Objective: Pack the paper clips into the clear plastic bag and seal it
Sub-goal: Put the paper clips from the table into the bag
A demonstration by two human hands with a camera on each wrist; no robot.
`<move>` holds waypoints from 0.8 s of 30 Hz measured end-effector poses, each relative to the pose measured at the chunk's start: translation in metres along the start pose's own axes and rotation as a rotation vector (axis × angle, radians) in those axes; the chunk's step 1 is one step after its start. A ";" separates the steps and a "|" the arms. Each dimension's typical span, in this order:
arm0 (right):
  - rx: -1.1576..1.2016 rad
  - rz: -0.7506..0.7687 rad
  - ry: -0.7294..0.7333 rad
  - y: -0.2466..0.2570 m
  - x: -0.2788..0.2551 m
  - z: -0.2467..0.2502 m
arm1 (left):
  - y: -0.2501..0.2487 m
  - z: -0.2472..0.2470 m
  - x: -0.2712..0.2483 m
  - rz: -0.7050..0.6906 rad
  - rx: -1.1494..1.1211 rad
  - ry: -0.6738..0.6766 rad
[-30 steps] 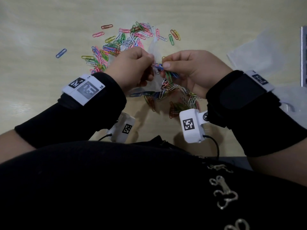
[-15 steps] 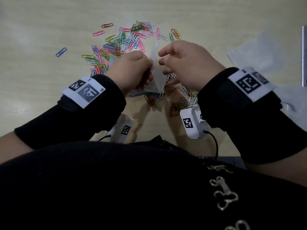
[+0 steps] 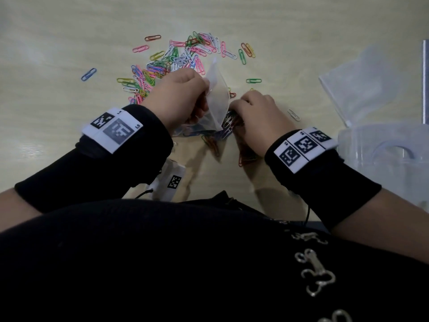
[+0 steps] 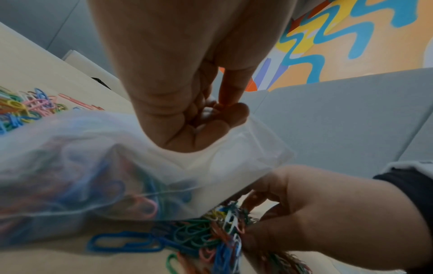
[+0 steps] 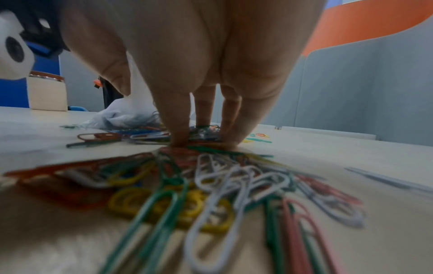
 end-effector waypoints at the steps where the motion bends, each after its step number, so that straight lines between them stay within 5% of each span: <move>1: 0.002 -0.009 -0.010 0.000 0.000 0.000 | 0.000 0.000 0.000 0.000 0.001 0.001; 9: 0.250 -0.226 -0.043 -0.015 0.004 0.023 | 0.004 -0.004 0.001 -0.017 0.059 0.030; 18: 1.332 -0.365 -0.009 -0.011 -0.003 0.061 | 0.002 -0.008 0.001 -0.005 0.088 0.041; 24: 1.577 -0.402 0.128 0.003 -0.001 0.054 | 0.000 -0.012 -0.003 -0.017 0.124 0.084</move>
Point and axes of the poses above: each hand's wrist, its own x-axis towards the middle knuckle, its own z-axis out of the back of the hand, y = z × x, the point moved 1 cm from there along x, towards the middle knuckle, and after that the axes turned 5 degrees about -x, right-handed, at the moved point
